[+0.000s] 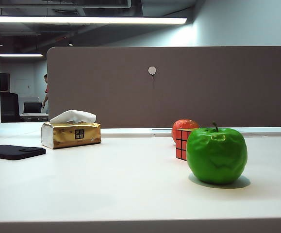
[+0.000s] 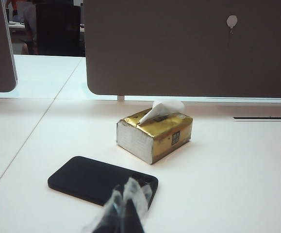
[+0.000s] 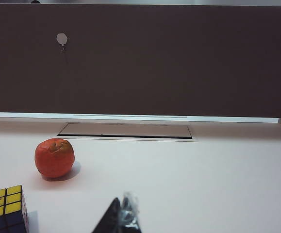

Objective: Move all the fruits on the tabletop near the face of the Rubik's cube that has the color most similar to each fruit.

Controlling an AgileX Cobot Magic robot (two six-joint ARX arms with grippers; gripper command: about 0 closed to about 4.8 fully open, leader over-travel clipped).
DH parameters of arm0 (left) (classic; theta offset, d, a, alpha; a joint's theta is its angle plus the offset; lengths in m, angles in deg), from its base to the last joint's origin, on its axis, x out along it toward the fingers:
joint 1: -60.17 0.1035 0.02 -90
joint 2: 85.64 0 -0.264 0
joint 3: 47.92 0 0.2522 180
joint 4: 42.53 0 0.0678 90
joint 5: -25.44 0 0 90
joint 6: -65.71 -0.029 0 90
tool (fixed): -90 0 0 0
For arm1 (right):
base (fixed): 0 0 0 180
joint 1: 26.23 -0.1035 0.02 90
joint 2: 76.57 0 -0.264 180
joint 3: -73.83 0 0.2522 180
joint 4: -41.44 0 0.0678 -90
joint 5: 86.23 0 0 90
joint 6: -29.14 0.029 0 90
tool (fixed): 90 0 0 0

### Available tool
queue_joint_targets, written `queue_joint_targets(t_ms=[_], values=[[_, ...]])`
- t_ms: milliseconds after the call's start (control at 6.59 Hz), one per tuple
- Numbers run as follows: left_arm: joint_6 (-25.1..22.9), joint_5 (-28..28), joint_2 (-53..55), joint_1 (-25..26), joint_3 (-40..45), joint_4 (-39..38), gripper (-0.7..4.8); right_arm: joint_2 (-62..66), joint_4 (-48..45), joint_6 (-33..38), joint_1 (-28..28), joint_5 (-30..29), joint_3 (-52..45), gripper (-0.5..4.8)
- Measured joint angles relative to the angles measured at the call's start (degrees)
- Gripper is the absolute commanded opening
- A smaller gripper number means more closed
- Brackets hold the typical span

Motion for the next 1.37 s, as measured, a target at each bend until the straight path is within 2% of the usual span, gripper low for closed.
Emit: queue_joint_targets(t_ms=[1062,1214,1365], values=[[0.00,0.31,0.02,0.00,0.00,0.33,-0.05,0.00,-0.04,0.00,0.00,0.00,0.00,-0.01],[0.00,1.31,0.02,0.00,0.02,0.92,-0.05,0.00,-0.04,0.00,0.00,0.00,0.02,-0.01],[-0.02,5.49,0.00,0.00,-0.15,3.06,-0.05,0.04,0.37,0.00,0.00,-0.04,0.70,-0.01]])
